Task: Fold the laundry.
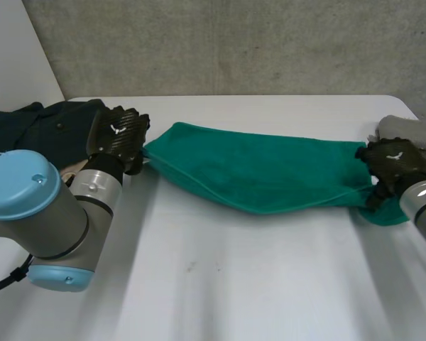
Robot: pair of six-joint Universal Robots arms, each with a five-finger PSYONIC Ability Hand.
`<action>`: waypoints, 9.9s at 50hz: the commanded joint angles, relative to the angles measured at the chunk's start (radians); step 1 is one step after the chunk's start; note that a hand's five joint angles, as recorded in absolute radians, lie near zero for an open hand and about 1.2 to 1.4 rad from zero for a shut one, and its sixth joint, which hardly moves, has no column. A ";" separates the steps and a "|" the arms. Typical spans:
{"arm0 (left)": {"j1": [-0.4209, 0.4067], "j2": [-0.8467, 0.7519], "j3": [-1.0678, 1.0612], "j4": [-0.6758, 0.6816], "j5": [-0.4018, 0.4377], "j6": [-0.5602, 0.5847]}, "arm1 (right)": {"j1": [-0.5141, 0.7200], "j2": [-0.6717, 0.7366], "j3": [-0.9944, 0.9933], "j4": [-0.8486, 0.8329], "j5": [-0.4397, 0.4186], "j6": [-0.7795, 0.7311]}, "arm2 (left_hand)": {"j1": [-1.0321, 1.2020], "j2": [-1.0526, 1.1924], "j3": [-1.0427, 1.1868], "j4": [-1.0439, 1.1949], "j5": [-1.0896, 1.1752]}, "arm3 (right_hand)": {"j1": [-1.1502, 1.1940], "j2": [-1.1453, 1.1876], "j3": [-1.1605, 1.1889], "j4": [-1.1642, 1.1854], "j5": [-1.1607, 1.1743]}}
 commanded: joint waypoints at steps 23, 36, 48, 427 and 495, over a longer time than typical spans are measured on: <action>0.005 0.135 -0.056 -0.126 -0.006 0.001 | -0.190 0.063 -0.170 0.488 -0.096 -0.006 | 0.231 0.197 0.201 0.195 0.244 | 0.976 0.988 0.990 1.010 1.028; 0.018 0.482 -0.212 -0.599 -0.003 0.023 | -0.275 -0.256 -0.048 0.713 -0.084 -0.483 | 0.231 0.197 0.201 0.195 0.244 | 0.976 0.988 0.990 1.010 1.028; 0.038 0.508 -0.291 -0.659 0.008 0.105 | -0.307 -0.318 -0.015 0.778 -0.104 -0.664 | 0.231 0.197 0.201 0.195 0.244 | 0.976 0.988 0.990 1.010 1.028; -0.221 -0.007 0.257 -0.541 0.104 -0.296 | 0.512 0.125 0.183 -0.430 -0.067 -0.084 | -0.925 -0.960 -0.955 -0.962 -0.912 | 0.975 0.987 0.989 1.009 1.027; -0.342 0.035 0.343 -0.542 0.115 -0.293 | -0.511 0.451 -0.503 -0.390 -0.477 0.335 | -0.928 -0.962 -0.958 -0.965 -0.915 | -0.245 -0.234 -0.232 -0.212 -0.194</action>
